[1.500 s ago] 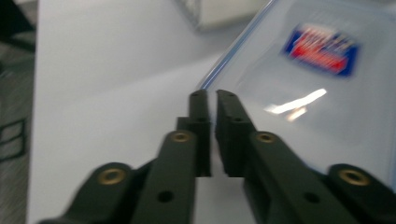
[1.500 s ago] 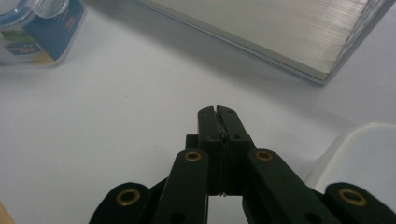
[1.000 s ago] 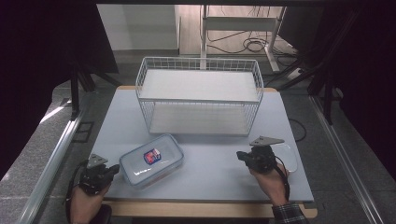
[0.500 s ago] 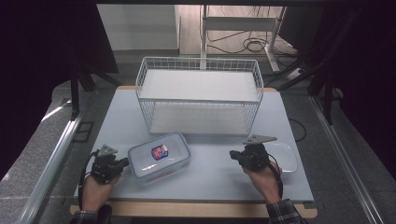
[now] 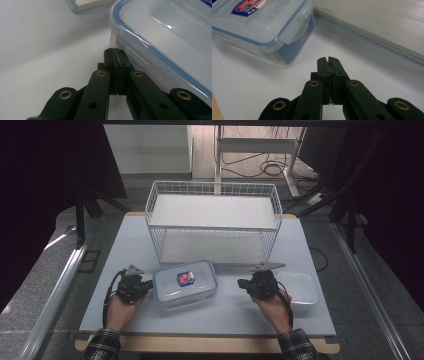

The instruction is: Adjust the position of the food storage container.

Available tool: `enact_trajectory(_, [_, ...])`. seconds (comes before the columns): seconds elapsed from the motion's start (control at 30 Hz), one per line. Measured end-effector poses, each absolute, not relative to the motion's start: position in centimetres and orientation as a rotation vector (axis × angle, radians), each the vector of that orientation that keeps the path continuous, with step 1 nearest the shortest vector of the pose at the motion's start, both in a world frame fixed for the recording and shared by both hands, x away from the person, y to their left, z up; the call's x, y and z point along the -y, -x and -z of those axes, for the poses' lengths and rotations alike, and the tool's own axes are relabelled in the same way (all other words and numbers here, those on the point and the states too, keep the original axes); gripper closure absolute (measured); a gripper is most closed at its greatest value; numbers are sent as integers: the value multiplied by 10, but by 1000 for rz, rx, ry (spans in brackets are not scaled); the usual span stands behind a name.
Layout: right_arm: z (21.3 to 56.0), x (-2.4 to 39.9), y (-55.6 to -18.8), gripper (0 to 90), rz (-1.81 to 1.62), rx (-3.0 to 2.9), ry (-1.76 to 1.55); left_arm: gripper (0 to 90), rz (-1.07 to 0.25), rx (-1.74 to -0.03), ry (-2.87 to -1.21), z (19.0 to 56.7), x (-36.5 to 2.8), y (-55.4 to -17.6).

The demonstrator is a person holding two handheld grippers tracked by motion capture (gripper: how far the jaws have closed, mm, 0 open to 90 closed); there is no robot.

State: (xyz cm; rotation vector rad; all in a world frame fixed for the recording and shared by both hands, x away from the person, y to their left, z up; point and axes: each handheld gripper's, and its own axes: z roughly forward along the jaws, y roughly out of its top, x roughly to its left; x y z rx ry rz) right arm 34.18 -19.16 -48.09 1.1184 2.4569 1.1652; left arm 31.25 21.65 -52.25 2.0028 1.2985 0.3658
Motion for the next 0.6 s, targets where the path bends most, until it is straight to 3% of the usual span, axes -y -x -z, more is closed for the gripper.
enact_trajectory(0.6, [495, 192, -357, 841, -1150, -2412, -1218, 900, -289, -1188, -2012, 524, -169, -344])
